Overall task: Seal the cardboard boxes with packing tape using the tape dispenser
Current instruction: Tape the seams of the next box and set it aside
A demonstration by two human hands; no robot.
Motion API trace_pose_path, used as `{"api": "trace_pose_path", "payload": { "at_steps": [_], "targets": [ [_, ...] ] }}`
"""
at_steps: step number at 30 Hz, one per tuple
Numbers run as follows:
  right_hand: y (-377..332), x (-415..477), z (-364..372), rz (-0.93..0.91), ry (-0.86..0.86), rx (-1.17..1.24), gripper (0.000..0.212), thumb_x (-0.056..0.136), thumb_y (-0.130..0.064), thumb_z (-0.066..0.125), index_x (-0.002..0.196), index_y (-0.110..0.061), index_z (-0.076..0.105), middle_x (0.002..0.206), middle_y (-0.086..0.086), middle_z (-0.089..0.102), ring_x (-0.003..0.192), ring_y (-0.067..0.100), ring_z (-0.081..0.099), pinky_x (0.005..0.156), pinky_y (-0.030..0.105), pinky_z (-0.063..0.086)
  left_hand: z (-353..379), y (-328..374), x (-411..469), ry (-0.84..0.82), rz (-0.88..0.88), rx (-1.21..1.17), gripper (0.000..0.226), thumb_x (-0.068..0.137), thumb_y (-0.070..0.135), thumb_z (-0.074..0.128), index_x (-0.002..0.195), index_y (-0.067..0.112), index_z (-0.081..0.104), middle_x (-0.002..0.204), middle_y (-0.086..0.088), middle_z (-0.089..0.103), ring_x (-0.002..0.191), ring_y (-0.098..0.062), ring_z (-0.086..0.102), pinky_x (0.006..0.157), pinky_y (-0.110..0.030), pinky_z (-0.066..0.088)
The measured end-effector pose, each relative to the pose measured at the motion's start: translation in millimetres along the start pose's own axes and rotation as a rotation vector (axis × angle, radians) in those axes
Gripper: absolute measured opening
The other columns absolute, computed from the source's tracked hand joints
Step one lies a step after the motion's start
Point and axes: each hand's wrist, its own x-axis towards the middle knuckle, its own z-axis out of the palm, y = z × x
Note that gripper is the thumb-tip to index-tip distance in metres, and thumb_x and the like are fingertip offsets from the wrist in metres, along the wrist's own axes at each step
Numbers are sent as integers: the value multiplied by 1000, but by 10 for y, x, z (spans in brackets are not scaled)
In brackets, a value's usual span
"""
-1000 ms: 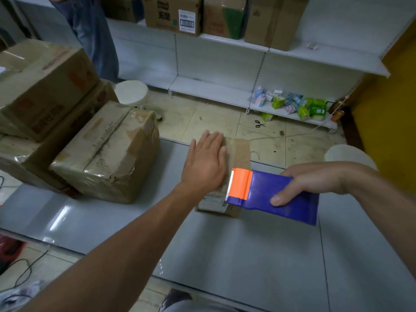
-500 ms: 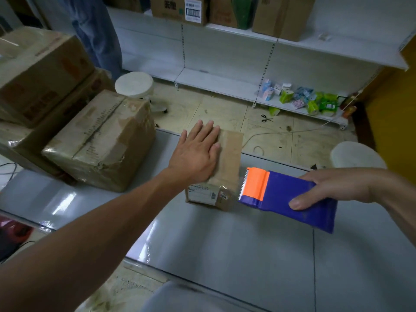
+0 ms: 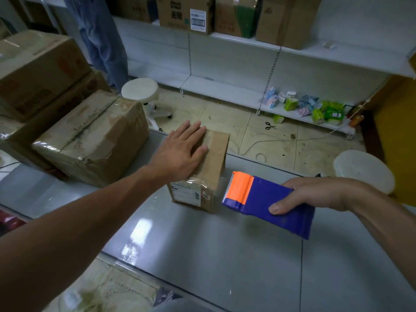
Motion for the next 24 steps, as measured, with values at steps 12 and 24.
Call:
{"api": "trace_pose_path", "payload": {
  "at_steps": [12, 24],
  "targets": [
    [-185, 102, 129, 67, 199, -77, 34, 68, -40, 80, 88, -13, 73, 83, 1, 74, 77, 21, 69, 71, 28, 47, 8, 49, -15, 16, 2, -18, 59, 103, 50, 31, 156, 29, 16, 163, 11, 8, 149, -7, -3, 116, -28, -2],
    [494, 31, 92, 402, 399, -488, 39, 77, -57, 66, 82, -20, 57, 82, -2, 57, 74, 13, 55, 63, 27, 41, -7, 5, -23, 45, 11, 38, 58, 104, 49, 26, 156, 28, 13, 164, 8, 7, 149, -8, -5, 118, -32, -3]
  ]
}}
